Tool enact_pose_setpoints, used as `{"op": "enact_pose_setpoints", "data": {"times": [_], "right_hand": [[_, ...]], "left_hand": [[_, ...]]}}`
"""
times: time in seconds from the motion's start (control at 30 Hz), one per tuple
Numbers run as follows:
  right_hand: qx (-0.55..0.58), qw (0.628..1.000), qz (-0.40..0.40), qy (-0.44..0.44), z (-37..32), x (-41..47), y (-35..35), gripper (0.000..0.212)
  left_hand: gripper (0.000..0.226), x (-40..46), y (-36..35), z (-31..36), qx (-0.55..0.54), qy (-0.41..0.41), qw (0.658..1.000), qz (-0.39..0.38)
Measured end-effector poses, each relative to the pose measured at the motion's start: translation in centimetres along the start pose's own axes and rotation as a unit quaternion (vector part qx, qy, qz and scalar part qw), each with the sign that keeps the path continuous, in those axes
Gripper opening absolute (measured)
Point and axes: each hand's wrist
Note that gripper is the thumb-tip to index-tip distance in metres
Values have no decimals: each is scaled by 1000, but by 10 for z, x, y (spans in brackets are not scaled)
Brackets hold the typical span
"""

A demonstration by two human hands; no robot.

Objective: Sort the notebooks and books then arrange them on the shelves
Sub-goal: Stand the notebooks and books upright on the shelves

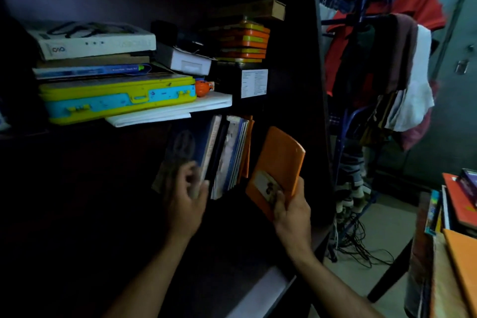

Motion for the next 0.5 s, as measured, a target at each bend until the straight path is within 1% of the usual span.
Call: {"op": "enact_pose_setpoints", "data": {"times": [0.03, 0.07, 0.13, 0.2, 0.27, 0.33, 0.43, 0.5], "right_hand": [[-14, 999, 28, -9, 2, 2, 1, 34], [-27, 998, 49, -9, 3, 2, 1, 32], [-41, 997, 69, -14, 2, 4, 3, 28], [-46, 997, 55, -19, 0, 4, 6, 29], [-69, 997, 9, -18, -2, 11, 14, 31], [-110, 993, -50, -20, -3, 27, 24, 29], [-202, 966, -161, -27, -13, 59, 39, 37], [-234, 942, -237, -46, -23, 81, 49, 42]], "left_hand": [[51, 5, 3, -6, 20, 36, 999, 32], [63, 9, 6, -11, 23, 79, 996, 31], [77, 11, 7, -14, -11, 145, 989, -19], [85, 8, 5, -14, -27, 154, 985, -78], [90, 7, 2, -16, -6, 137, 984, -115], [86, 9, 0, -17, 3, 125, 985, -119], [79, 9, 1, -17, 8, 112, 988, -103], [78, 8, 1, -17, 10, 108, 988, -109]]}}
Point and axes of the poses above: each hand's wrist, its own x-axis towards the middle knuckle, its own y-axis out of the back of the hand, z = x × y, and after that the axes turned 13 degrees about y, right-handed
